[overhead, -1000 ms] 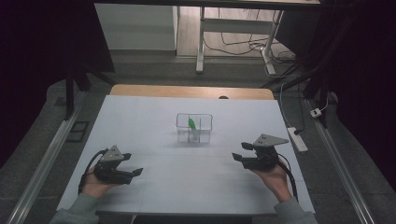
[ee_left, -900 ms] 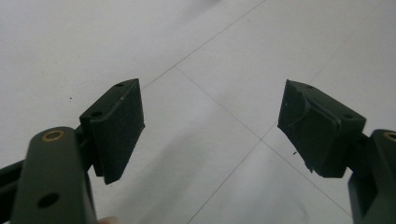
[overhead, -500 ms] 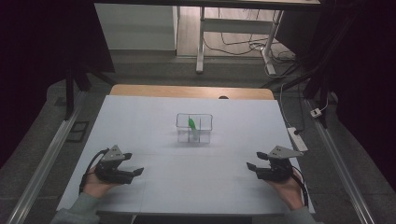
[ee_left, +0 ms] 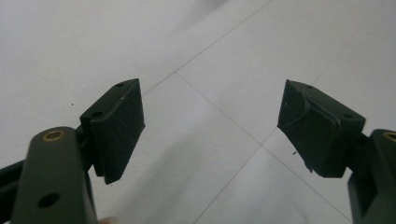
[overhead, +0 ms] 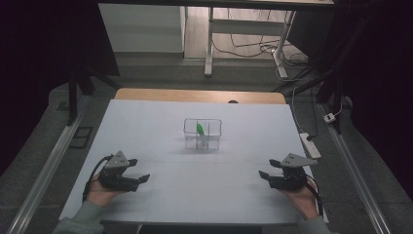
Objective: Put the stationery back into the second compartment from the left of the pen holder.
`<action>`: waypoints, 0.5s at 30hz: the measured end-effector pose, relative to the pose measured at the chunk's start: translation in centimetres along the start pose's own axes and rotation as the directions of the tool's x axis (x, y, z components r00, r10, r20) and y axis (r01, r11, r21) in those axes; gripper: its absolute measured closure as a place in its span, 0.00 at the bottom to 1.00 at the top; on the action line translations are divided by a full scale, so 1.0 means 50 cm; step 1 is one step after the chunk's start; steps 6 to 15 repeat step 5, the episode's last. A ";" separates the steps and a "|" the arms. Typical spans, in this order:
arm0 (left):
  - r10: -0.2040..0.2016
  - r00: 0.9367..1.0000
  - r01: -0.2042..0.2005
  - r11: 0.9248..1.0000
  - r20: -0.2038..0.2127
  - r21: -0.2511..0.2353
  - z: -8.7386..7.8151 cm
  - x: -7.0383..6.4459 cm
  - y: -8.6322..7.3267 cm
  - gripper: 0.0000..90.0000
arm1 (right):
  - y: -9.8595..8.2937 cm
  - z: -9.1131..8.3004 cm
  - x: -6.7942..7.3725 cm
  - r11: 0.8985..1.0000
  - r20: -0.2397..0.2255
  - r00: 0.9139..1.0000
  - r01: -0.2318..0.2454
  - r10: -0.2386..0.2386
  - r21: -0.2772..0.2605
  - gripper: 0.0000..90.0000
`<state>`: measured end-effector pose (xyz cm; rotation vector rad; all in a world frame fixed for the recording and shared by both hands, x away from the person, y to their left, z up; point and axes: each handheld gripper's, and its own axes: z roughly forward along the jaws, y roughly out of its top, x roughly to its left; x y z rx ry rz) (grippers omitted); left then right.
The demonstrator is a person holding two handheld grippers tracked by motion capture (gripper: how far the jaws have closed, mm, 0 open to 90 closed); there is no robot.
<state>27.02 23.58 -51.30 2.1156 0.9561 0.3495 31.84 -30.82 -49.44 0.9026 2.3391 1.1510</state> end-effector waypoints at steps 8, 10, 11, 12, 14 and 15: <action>0.000 1.000 0.000 1.000 0.001 -0.001 0.000 0.001 0.000 0.25 | -0.001 0.002 -0.001 1.000 -0.010 1.000 -0.001 0.001 -0.005 0.39; 0.000 1.000 0.000 1.000 0.001 -0.001 0.000 0.001 0.000 0.25 | -0.001 0.002 -0.001 1.000 -0.010 1.000 -0.001 0.001 -0.005 0.39; 0.000 1.000 0.000 1.000 0.001 -0.001 0.000 0.001 0.000 0.25 | -0.001 0.002 -0.001 1.000 -0.010 1.000 -0.001 0.001 -0.005 0.39; 0.000 1.000 0.000 1.000 0.001 -0.001 0.000 0.001 0.000 0.25 | -0.001 0.002 -0.001 1.000 -0.010 1.000 -0.001 0.001 -0.005 0.39; 0.000 1.000 0.000 1.000 0.001 -0.001 0.000 0.001 0.000 0.25 | -0.001 0.002 -0.001 1.000 -0.010 1.000 -0.001 0.001 -0.005 0.39; 0.000 1.000 0.000 1.000 0.001 -0.001 0.000 0.001 0.000 0.25 | -0.001 0.002 -0.001 1.000 -0.010 1.000 -0.001 0.001 -0.005 0.39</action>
